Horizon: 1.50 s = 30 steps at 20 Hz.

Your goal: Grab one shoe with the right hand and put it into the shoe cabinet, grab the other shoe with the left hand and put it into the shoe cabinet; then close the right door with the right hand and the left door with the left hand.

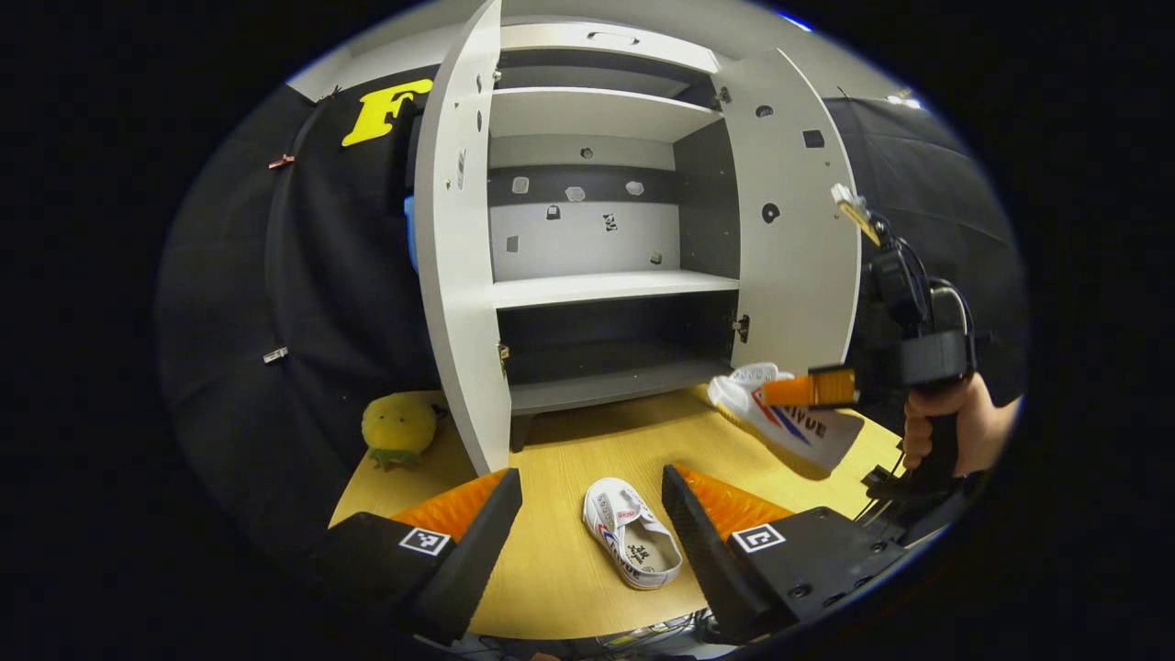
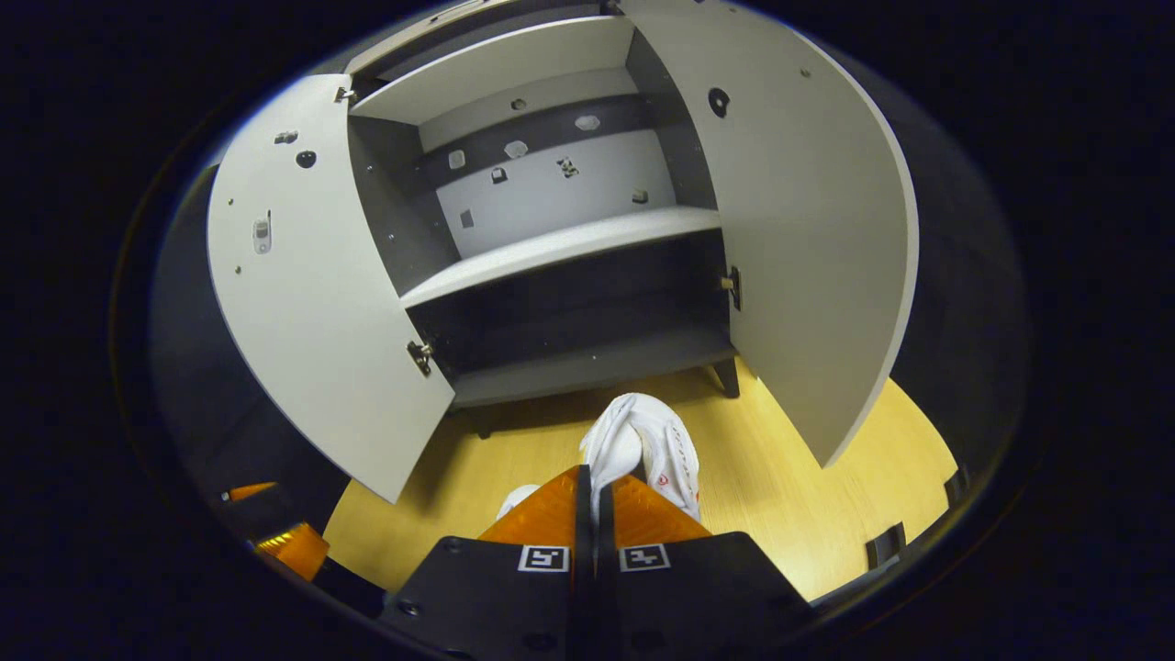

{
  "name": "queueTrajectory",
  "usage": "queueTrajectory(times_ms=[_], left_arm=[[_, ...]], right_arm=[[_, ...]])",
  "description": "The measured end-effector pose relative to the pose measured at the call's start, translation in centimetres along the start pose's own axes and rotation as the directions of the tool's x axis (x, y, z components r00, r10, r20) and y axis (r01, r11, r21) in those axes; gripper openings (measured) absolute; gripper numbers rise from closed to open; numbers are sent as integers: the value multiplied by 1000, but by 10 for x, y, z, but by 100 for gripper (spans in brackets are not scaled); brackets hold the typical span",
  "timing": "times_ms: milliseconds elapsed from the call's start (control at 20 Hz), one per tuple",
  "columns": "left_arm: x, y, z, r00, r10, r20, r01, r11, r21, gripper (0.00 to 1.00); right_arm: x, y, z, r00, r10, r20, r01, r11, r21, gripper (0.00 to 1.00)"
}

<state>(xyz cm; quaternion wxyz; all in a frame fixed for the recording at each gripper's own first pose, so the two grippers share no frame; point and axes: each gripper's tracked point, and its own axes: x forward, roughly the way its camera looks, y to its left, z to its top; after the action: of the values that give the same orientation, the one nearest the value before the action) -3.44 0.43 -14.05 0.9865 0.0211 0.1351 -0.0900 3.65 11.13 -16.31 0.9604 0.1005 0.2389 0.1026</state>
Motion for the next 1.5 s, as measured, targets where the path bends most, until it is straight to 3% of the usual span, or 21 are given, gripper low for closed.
queueTrajectory(times_ms=[350, 800, 1150, 1300, 1500], left_arm=[[2, 18, 7, 1000, 14, 24, -14, 1000, -6, 95], [5, 37, 12, 999, 40, 23, -40, 999, -22, 95], [14, 44, 16, 996, 84, 23, -82, 994, -74, 95], [18, 48, 13, 994, 113, 4, -112, 991, -73, 95], [22, 51, 14, 987, 162, -15, -163, 982, -94, 95]], right_arm=[[21, 49, 97, 982, 57, 182, -44, 996, -72, 5], [85, 67, 227, 927, 51, 373, 39, 972, -230, 5], [168, 64, 310, 882, 54, 467, 130, 926, -354, 5], [213, 54, 315, 898, 42, 437, 159, 896, -415, 5], [259, 38, 300, 945, 26, 325, 115, 907, -404, 5]])
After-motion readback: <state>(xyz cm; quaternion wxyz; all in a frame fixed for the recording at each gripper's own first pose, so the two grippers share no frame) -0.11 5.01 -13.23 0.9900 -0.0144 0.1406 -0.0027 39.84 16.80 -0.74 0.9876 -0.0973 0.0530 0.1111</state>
